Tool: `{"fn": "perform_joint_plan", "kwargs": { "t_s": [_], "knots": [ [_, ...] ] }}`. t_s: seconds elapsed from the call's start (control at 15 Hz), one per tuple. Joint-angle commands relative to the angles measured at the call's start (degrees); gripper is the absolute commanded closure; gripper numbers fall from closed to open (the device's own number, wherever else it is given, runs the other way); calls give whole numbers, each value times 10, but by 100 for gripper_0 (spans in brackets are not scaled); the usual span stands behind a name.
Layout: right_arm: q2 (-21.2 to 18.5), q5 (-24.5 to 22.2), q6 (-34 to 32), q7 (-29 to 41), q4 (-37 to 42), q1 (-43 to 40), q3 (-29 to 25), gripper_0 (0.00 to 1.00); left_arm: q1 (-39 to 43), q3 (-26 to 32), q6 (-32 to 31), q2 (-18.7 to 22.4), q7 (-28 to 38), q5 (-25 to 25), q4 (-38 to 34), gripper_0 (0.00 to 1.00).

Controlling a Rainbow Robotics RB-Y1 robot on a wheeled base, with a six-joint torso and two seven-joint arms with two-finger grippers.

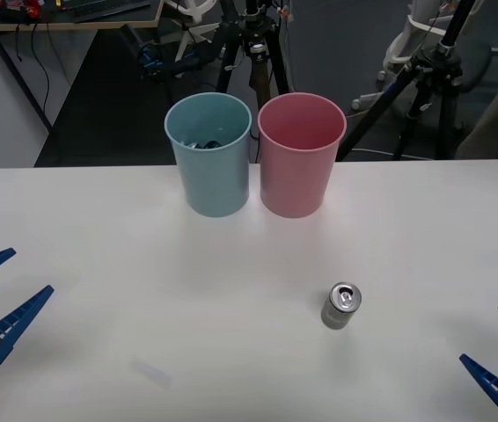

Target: Grasp the object on the table and drop it into the matching bin: aluminum can to the light blue bin, PET bottle to the pink bin.

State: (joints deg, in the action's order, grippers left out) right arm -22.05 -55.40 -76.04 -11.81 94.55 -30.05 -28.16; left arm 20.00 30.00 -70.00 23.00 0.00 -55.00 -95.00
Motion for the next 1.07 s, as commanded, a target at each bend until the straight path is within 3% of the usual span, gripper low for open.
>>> {"fn": "perform_joint_plan", "kwargs": {
  "t_s": [0.07, 0.4, 0.8, 1.07],
  "knots": [
    [0, -6, -25, -42, -40, 3, 14, 0, 0, 0, 0, 0, 0, 0, 0, 0],
    [0, -13, -14, -78, -72, 14, 67, 0, 0, 0, 0, 0, 0, 0, 0, 0],
    [1, -15, 55, -139, -72, 32, 130, 0, 0, 0, 0, 0, 0, 0, 0, 0],
    [1, -18, 107, -142, -72, 54, 168, 0, 0, 0, 0, 0, 0, 0, 0, 0]
  ]
}}
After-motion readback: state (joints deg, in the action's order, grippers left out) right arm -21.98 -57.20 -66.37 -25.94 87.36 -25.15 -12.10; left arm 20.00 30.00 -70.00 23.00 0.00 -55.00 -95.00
